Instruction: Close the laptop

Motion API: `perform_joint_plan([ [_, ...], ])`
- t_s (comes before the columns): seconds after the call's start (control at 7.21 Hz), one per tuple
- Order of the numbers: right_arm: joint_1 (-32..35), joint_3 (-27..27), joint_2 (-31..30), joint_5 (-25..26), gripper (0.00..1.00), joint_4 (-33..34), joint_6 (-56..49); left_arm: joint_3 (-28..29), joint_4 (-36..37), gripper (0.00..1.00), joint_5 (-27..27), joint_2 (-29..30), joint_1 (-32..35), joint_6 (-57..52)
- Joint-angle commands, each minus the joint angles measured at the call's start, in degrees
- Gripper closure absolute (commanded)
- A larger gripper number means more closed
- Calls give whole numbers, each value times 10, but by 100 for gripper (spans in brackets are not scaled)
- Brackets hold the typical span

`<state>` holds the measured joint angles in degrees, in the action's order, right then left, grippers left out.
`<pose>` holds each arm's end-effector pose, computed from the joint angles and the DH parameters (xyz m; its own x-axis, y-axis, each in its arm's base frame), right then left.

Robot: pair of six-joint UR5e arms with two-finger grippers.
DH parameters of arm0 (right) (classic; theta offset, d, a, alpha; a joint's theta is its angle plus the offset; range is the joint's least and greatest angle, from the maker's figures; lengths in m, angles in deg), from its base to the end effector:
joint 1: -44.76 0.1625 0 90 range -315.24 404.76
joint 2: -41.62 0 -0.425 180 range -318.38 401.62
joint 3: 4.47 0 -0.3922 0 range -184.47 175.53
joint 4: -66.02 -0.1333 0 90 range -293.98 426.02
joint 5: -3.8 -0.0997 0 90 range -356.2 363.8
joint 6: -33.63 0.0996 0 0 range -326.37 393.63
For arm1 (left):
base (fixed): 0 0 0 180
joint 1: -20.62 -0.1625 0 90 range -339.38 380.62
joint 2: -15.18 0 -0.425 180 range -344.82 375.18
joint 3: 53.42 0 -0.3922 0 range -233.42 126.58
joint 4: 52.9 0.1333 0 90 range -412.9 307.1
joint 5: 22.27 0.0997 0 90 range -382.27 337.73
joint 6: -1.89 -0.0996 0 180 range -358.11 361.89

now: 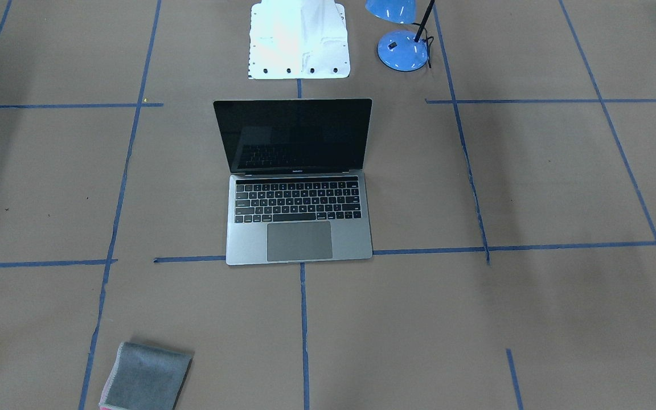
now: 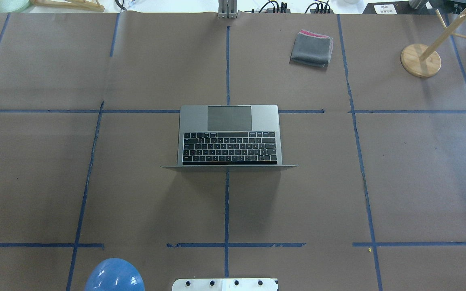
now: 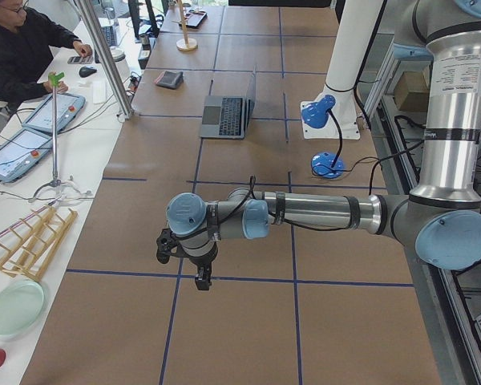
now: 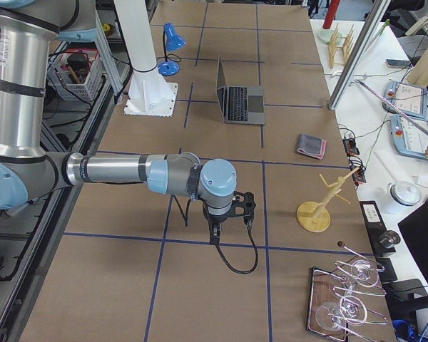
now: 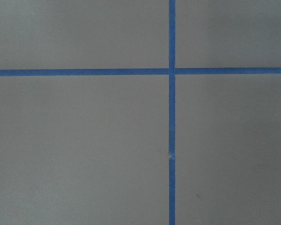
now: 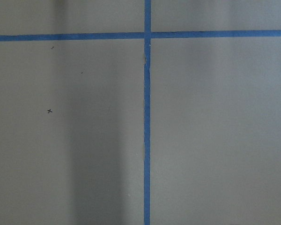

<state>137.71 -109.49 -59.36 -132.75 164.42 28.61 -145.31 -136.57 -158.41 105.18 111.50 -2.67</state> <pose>0.0817 -0.4008 0.6280 0.6858 0.0030 0.7277 0.0087 0.9999 -0.0124 -0.0689 -0.4850 0.6511 0.6910 0.0130 -0.7228 -0.0397 0.9990 -0.0200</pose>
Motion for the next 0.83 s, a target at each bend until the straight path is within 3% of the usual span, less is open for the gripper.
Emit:
perform_joint_plan([
  [0.0, 2, -3, 1, 1, 0, -1, 4, 1, 0, 0, 0, 1, 0, 2],
  [0.69, 2, -7, 1, 0, 0, -1, 5, -3, 0, 0, 0, 1, 0, 4],
])
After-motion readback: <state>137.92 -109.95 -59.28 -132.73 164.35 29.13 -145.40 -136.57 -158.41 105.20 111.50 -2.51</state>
